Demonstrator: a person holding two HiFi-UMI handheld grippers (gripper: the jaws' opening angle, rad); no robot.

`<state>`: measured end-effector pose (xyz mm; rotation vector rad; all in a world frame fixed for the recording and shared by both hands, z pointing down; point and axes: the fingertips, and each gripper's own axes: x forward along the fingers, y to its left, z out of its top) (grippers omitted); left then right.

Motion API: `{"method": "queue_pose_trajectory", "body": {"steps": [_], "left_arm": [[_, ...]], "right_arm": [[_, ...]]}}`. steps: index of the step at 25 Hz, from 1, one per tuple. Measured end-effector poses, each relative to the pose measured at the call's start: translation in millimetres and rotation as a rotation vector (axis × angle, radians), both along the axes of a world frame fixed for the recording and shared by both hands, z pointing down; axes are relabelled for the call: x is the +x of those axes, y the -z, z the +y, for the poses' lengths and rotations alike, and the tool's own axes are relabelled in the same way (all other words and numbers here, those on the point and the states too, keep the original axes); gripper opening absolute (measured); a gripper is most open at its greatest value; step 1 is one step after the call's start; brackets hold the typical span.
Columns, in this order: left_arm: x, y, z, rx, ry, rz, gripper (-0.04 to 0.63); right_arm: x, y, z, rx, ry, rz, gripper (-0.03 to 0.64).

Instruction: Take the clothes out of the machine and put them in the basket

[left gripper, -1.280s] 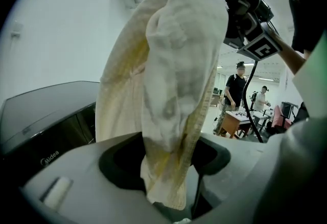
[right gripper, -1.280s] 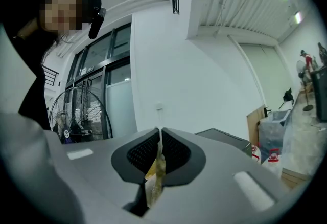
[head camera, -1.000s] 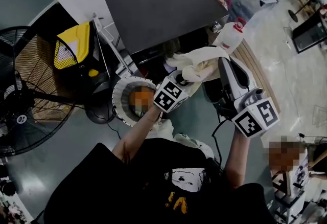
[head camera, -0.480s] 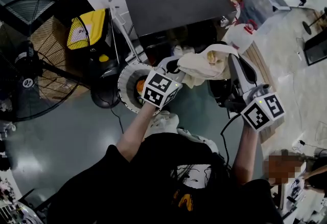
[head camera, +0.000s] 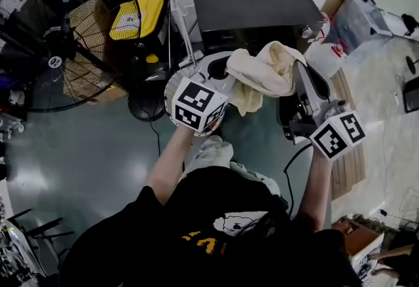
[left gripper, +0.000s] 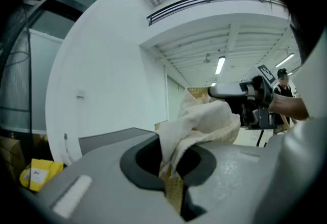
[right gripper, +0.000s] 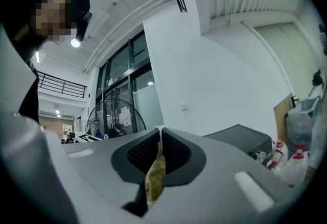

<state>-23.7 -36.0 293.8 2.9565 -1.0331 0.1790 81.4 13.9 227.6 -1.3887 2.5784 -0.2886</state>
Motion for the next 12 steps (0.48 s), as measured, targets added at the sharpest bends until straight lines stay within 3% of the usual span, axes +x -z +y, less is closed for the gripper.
{"method": "queue_pose_trajectory", "body": {"steps": [12], "left_arm": [[-77,85,5,0.161,0.156,0.043,0.017]], "right_arm": [[-97,-9,-6,-0.010,0.226,0.009,0.029]]}}
